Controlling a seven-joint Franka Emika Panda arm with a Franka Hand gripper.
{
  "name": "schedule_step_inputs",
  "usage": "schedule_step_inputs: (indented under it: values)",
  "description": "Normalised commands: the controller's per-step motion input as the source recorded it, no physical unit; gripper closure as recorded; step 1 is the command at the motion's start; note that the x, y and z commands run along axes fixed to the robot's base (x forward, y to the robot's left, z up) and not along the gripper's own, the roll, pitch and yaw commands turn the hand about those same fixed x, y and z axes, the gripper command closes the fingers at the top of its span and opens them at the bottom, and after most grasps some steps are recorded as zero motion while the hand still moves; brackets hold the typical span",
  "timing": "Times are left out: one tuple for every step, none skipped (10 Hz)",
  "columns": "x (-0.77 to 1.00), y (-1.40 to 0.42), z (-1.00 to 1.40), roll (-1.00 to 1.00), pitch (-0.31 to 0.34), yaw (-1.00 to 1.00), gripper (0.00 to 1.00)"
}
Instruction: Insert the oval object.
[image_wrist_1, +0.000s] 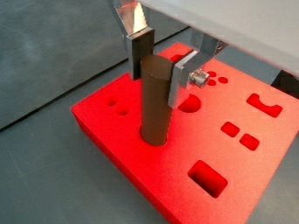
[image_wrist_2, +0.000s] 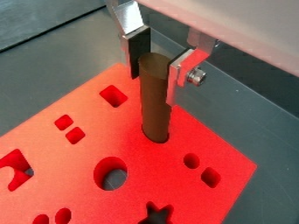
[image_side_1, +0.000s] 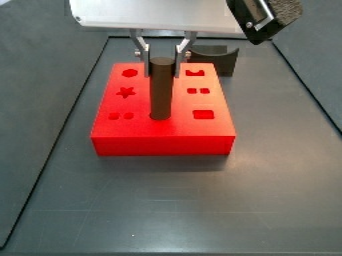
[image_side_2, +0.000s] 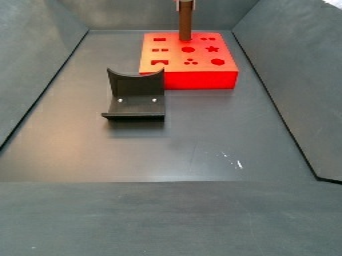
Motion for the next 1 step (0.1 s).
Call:
schedule_step_inputs:
  values:
    - [0.00, 0.00, 0.00, 0.00, 0.000, 0.00, 1.00]
